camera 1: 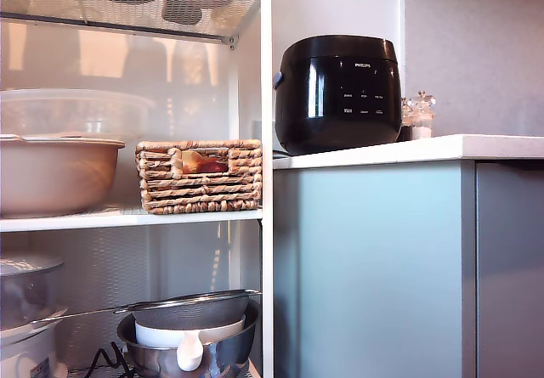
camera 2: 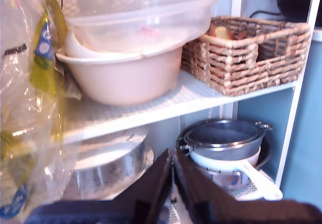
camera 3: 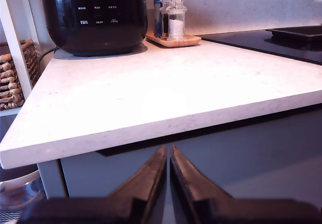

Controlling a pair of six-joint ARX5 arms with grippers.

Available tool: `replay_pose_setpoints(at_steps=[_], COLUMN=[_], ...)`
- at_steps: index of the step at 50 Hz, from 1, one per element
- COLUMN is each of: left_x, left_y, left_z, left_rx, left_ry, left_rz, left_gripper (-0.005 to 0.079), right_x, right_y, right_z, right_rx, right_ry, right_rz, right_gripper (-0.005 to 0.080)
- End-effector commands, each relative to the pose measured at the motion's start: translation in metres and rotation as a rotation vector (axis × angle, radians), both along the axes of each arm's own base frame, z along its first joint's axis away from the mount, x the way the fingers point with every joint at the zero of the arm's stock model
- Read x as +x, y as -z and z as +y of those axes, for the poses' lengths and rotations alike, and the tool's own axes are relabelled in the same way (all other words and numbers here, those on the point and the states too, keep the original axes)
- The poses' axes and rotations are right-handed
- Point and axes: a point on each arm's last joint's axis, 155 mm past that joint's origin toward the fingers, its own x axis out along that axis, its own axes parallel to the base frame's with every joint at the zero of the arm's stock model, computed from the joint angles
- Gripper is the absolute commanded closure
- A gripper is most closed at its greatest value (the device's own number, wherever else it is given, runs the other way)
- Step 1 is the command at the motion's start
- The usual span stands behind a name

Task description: Pick up the plastic microwave lid from the shelf, then place it on the counter next to you

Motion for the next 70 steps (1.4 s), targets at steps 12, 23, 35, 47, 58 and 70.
replay_pose_setpoints(at_steps=[12,23,35,47,58,70], left_x=[-0.003,-0.012,-0.025,-0.025,-0.002,0.032], left_y=[-0.039,-0.070,-0.096,-0.107,-0.109,-0.117], left_z=[-0.011,-0.018,-0.035,-0.045,-0.049,-0.048], left_rx=[-0.019,-0.019,0.130,0.359,0.480,0.632], left_ry=[0.061,0.101,0.192,0.270,0.352,0.413], left_rz=[-0.127,-0.177,-0.173,-0.061,0.103,0.197], left_gripper=[0.0757,0.0757,0.0756,0.0753,0.0753,0.0650], right_x=[-0.001,-0.003,-0.009,-0.012,-0.018,-0.031], right_y=[-0.020,-0.020,-0.031,-0.038,-0.041,-0.065], right_z=[0.006,0.025,0.043,0.054,0.072,0.089], right_rx=[0.083,0.114,0.127,0.127,0.128,0.140], right_ry=[-0.034,-0.137,-0.231,-0.281,-0.369,-0.458], right_rz=[-0.080,-0.069,-0.072,-0.083,-0.076,-0.108], right_gripper=[0.0763,0.0764,0.0764,0.0764,0.0764,0.0764])
